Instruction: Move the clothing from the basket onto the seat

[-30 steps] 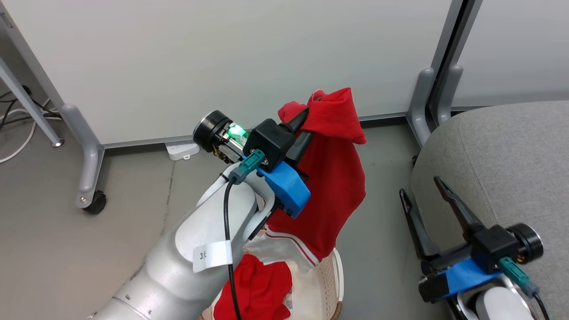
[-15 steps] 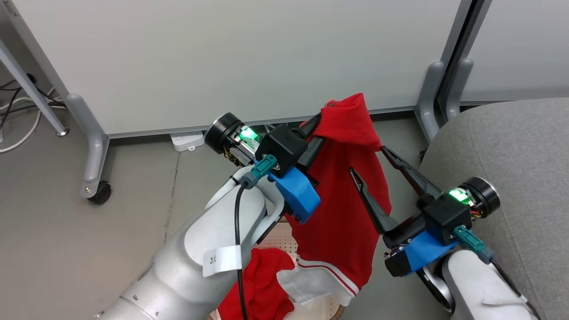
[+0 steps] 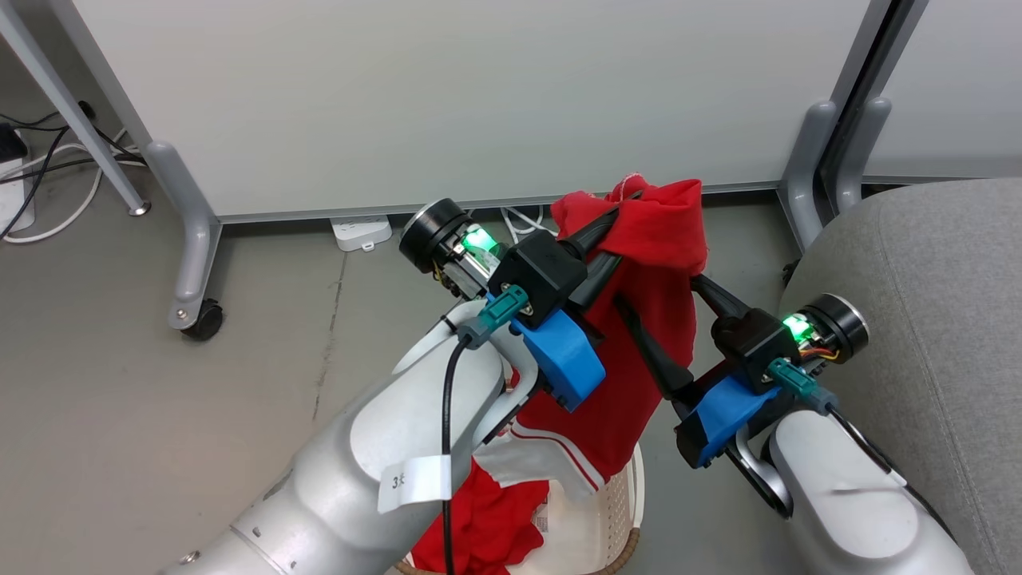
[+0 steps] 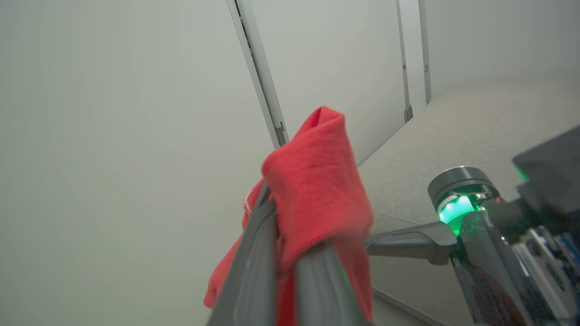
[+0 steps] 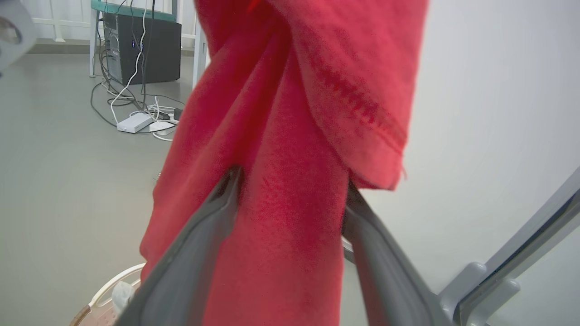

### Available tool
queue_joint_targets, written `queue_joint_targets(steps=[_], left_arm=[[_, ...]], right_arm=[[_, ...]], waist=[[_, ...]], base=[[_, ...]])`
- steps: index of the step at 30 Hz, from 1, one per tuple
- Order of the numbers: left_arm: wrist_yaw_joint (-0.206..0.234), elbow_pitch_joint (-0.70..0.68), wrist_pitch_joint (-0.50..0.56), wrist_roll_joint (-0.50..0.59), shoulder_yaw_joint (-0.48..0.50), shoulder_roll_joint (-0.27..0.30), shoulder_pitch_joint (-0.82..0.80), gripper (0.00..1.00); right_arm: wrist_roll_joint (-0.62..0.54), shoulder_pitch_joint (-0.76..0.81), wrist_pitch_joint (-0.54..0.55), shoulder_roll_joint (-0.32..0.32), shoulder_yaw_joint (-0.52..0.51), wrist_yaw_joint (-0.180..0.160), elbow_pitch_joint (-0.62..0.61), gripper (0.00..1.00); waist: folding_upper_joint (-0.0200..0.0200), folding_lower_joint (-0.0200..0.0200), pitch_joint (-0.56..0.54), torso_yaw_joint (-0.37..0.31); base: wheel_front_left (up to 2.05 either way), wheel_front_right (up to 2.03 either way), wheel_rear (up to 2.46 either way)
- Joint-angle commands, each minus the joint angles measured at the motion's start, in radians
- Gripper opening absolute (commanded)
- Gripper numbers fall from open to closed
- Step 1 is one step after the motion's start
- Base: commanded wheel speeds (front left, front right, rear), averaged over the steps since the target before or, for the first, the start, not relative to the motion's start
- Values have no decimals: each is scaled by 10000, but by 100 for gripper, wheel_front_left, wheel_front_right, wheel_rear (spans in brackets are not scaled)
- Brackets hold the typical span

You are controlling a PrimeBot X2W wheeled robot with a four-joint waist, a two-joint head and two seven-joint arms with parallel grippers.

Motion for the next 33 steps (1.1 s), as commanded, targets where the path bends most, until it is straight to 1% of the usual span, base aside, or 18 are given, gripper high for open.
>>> queue_joint_targets(steps=[1,7,8,9,17,30,31,32,33], left_arm=[[47,-123,-52,-87,-81,-14,-166,0],[181,-355,-52,-232,-314,-14,-323,0],[184,-365,-52,-251,-344,-14,-332,0],[203,-373,-52,-244,-370,-12,-346,0],[302,-267,-52,-310,-416,-13,-370,0],[257,-153,-50,-249,-419,-13,-298,0],[276,-115,-50,-276,-402,-11,-280,20],[276,-72,-50,-319,-407,-11,-258,95],[290,-73,-50,-312,-408,-14,-276,100]], right_arm=[[87,-260,-33,55,144,1,267,100],[285,-781,-35,122,560,1,1153,100],[351,-823,-35,151,573,1,1286,71],[410,-887,-33,180,589,1,1350,0],[664,-859,-35,148,740,1,1364,0],[806,-727,-35,115,684,1,1150,0],[820,-724,-35,124,652,1,1130,0],[846,-720,-35,134,622,1,1114,0],[885,-717,-35,144,584,1,1086,0]], waist=[[-1,0,37,30],[-1,0,119,83],[-1,0,123,87],[-1,0,125,88],[-1,0,69,-6],[-1,0,115,-62],[-1,0,131,-69],[-1,0,145,-78],[-1,0,163,-88]], base=[[0,0,0],[0,0,0],[0,0,0],[0,0,0],[0,0,0],[0,0,0],[0,0,0],[0,0,0],[0,0,0]])
